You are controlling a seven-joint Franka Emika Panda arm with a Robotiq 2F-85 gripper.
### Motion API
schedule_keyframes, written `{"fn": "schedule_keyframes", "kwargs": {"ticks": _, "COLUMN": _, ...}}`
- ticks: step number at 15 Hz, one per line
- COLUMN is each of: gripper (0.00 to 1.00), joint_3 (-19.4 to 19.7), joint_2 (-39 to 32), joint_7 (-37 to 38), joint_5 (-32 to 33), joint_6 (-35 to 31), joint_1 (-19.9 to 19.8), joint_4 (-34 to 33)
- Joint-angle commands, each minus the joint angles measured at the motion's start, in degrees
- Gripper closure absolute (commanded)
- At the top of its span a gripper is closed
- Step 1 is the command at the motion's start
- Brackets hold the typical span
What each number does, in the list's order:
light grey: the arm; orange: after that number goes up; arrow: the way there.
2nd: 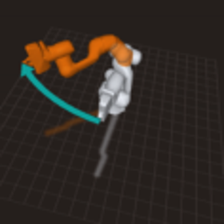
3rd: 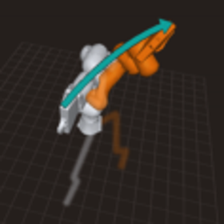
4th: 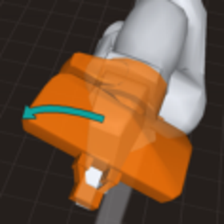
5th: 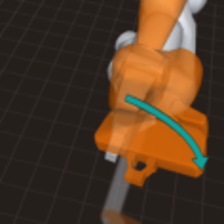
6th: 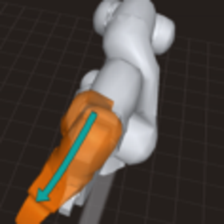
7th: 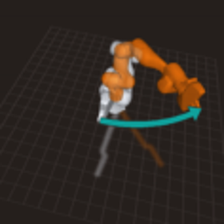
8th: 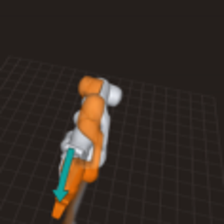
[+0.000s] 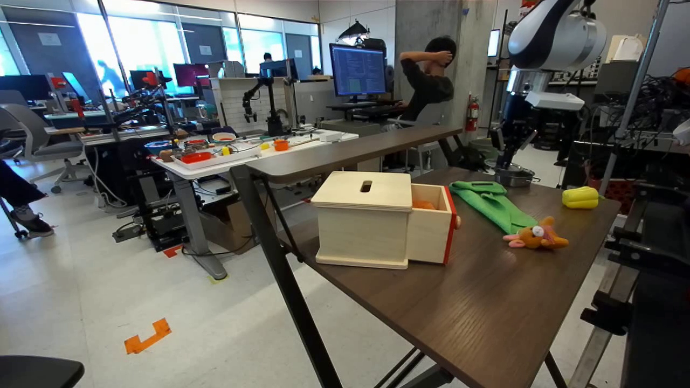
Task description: Remove the lid from th pot then put the yellow pepper inside
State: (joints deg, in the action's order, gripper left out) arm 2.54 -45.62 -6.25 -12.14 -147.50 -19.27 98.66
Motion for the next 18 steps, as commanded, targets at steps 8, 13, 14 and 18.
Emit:
{"fn": "schedule_keyframes", "kwargs": {"ticks": 8, "gripper": 0.95, "joint_3": -1.27, "joint_2": -2.08, "joint_7": 3.81, "joint_5": -0.06, "joint_6": 4.36, "joint_1": 3.5, "joint_4": -8.07}}
{"fn": "schedule_keyframes", "kwargs": {"ticks": 13, "gripper": 0.95, "joint_3": -1.27, "joint_2": -5.98, "joint_7": 5.15, "joint_5": 0.19, "joint_6": 6.17, "joint_1": 5.09, "joint_4": -11.51}}
{"fn": "schedule_keyframes", "kwargs": {"ticks": 14, "gripper": 0.95, "joint_3": -1.24, "joint_2": -6.88, "joint_7": 5.31, "joint_5": 0.2, "joint_6": 6.52, "joint_1": 5.17, "joint_4": -12.11}}
{"fn": "schedule_keyframes", "kwargs": {"ticks": 18, "gripper": 0.95, "joint_3": -1.02, "joint_2": -9.59, "joint_7": 5.83, "joint_5": 0.44, "joint_6": 7.26, "joint_1": 5.4, "joint_4": -14.07}}
